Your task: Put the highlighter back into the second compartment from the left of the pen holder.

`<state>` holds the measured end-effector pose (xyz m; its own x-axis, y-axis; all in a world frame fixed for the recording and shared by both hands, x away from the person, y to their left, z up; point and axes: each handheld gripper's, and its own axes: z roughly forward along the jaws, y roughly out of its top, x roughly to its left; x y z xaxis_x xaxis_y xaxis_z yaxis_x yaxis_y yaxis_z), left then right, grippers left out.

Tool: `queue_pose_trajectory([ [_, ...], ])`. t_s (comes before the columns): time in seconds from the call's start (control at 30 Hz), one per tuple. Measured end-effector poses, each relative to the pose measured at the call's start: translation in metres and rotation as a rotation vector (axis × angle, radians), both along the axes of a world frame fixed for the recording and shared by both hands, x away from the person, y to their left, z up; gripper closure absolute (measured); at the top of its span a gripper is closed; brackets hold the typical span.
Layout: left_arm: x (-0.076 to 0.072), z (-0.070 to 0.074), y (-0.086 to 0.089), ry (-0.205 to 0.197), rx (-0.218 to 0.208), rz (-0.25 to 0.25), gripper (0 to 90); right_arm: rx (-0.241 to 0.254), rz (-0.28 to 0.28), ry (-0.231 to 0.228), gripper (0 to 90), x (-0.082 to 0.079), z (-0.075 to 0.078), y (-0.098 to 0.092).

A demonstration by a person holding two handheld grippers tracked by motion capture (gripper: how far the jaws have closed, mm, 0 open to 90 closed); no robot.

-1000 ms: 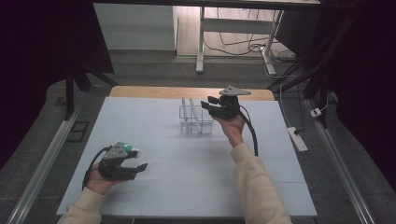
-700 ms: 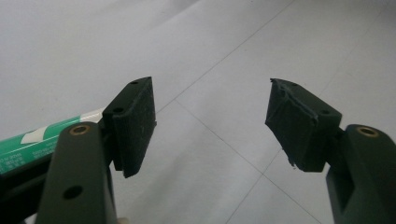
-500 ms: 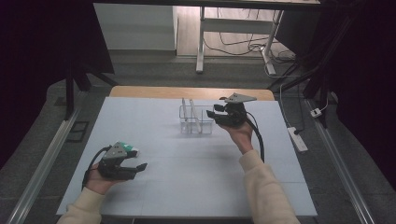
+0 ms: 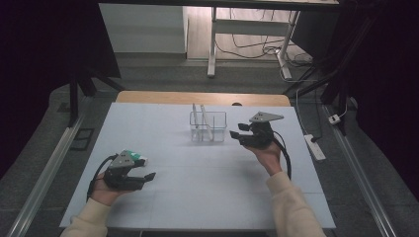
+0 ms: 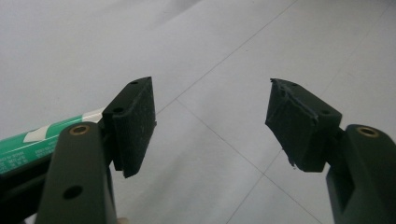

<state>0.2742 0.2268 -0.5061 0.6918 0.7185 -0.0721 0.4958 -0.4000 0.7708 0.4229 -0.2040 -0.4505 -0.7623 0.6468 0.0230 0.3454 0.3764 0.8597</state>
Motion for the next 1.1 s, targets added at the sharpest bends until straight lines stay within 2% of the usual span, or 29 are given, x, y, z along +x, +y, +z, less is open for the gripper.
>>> queue_pose_trajectory([
  [0.63, 0.001, 0.000, 0.001, 0.001, -0.002, 0.004, 33.0, -0.056, -0.004, 0.026, 43.1, -0.048, -0.024, -0.042],
  [1.1, 0.001, 0.000, 0.001, -0.003, -0.005, 0.010, 33.0, -0.073, -0.007, 0.048, 39.8, -0.070, -0.034, -0.068],
])
